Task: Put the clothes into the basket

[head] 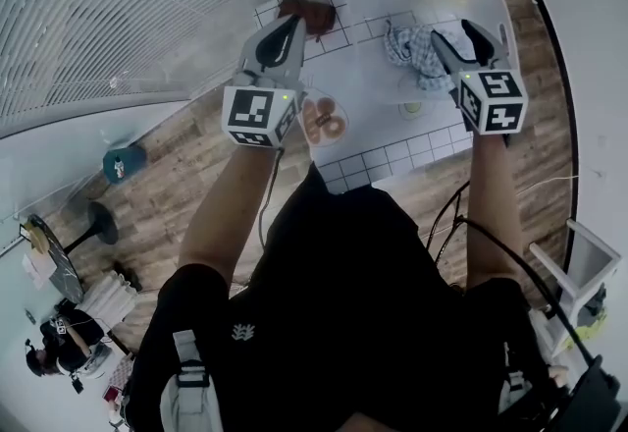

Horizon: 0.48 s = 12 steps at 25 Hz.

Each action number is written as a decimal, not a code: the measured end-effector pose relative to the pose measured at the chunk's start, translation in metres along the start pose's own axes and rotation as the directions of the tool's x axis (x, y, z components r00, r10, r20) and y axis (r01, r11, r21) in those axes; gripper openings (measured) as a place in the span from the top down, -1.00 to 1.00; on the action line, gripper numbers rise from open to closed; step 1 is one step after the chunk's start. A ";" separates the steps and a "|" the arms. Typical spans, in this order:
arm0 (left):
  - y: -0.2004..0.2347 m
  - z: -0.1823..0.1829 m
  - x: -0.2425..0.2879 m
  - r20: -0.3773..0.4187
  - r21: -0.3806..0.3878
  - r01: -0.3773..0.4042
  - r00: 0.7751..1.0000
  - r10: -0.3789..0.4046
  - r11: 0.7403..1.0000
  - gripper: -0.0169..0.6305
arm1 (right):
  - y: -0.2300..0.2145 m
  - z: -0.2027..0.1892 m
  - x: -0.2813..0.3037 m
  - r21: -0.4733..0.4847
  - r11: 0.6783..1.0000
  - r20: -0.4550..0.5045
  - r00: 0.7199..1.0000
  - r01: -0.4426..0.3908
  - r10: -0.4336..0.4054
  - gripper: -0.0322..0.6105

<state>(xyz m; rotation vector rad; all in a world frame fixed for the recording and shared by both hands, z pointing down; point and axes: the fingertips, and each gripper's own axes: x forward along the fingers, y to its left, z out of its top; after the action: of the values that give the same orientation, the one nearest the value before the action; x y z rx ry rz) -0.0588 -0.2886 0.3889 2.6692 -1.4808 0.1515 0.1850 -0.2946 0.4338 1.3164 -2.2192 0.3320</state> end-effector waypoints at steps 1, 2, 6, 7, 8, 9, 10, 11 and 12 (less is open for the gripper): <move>-0.002 0.003 -0.001 0.005 0.003 0.002 1.000 -0.002 1.000 0.92 | 0.001 0.003 -0.003 0.009 1.000 0.034 0.999 -0.004 0.003 0.09; -0.004 0.005 -0.002 0.009 0.005 0.004 1.000 -0.004 1.000 0.92 | 0.002 0.005 -0.007 0.014 1.000 0.059 0.998 -0.003 0.002 0.09; -0.008 0.016 -0.007 0.014 0.009 0.004 1.000 -0.004 1.000 0.92 | 0.008 0.005 -0.020 0.029 1.000 0.119 0.993 0.001 -0.004 0.09; -0.009 0.018 -0.009 0.012 0.004 0.001 1.000 -0.001 1.000 0.92 | 0.010 0.006 -0.025 0.034 0.999 0.137 0.991 0.001 -0.006 0.09; -0.011 0.021 -0.012 0.012 -0.004 -0.001 1.000 0.001 1.000 0.92 | 0.012 0.006 -0.030 0.038 0.999 0.156 0.988 0.005 -0.011 0.09; -0.012 0.024 -0.015 0.014 -0.013 -0.002 1.000 0.002 1.000 0.92 | 0.014 0.006 -0.035 0.040 0.999 0.175 0.984 0.012 -0.019 0.10; -0.015 0.028 -0.018 0.020 -0.019 0.000 1.000 0.001 1.000 0.92 | 0.015 0.007 -0.040 0.043 0.999 0.192 0.981 0.019 -0.027 0.16; -0.018 0.030 -0.021 0.026 -0.023 0.003 1.000 -0.003 1.000 0.93 | 0.015 0.007 -0.045 0.046 0.999 0.208 0.978 0.025 -0.034 0.16; -0.021 0.033 -0.024 0.032 -0.025 0.007 0.999 -0.006 1.000 0.93 | 0.016 0.006 -0.050 0.048 0.998 0.221 0.974 0.030 -0.040 0.18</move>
<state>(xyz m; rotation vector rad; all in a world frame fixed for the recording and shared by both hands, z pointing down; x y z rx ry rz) -0.0525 -0.2613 0.3529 2.6691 -1.4725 0.0903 0.1885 -0.2527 0.4015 1.4779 -2.3802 0.2317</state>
